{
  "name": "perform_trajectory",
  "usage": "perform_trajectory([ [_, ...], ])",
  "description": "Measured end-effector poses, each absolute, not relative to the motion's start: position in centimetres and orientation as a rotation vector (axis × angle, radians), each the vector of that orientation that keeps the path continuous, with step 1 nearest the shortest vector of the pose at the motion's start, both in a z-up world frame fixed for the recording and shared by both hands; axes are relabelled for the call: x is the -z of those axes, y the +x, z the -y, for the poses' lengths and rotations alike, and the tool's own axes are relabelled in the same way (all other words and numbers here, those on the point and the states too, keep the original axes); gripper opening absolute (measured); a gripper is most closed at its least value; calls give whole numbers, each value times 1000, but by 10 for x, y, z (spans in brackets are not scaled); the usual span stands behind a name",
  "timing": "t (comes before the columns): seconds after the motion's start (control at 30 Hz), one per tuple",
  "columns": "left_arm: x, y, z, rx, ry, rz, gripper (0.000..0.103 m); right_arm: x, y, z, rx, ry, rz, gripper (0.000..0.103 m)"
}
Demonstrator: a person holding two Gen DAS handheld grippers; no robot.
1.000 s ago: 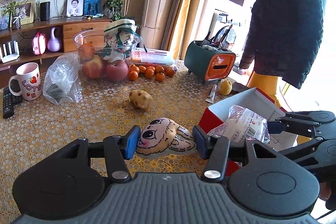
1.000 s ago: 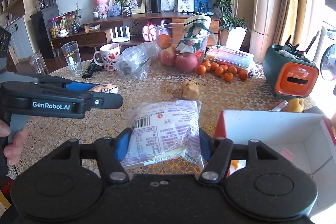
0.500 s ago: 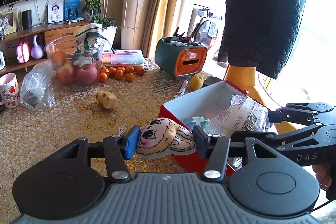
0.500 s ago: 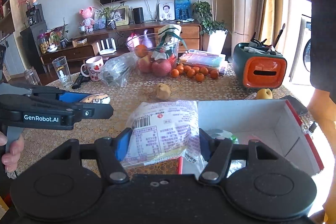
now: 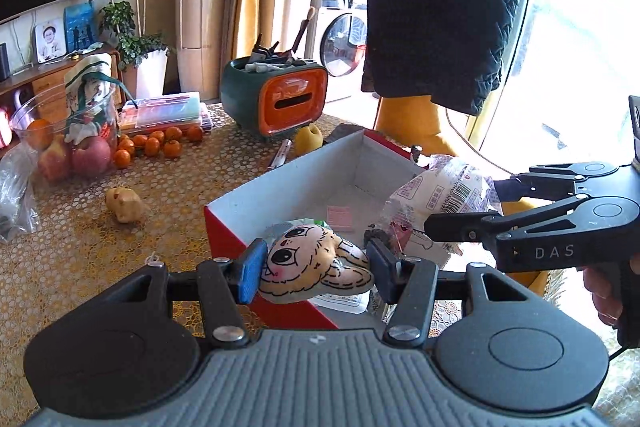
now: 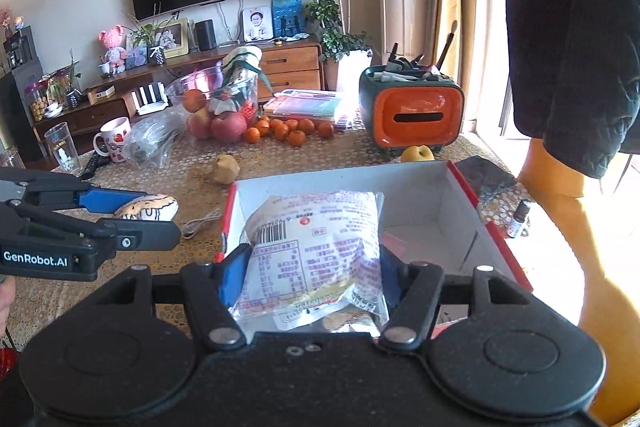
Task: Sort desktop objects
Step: 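Carry the cookie and snack bag over the red shoebox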
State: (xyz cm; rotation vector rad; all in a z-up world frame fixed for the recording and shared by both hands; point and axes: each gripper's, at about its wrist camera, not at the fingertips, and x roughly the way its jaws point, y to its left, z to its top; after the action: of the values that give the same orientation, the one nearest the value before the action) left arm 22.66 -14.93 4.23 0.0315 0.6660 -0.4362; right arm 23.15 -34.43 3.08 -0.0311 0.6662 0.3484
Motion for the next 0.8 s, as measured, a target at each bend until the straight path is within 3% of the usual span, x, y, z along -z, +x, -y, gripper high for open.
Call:
perform_trajectory([
  [0.8,16,286,225,474,155,-788,55,23,313,383,-231,-23,-784,64],
])
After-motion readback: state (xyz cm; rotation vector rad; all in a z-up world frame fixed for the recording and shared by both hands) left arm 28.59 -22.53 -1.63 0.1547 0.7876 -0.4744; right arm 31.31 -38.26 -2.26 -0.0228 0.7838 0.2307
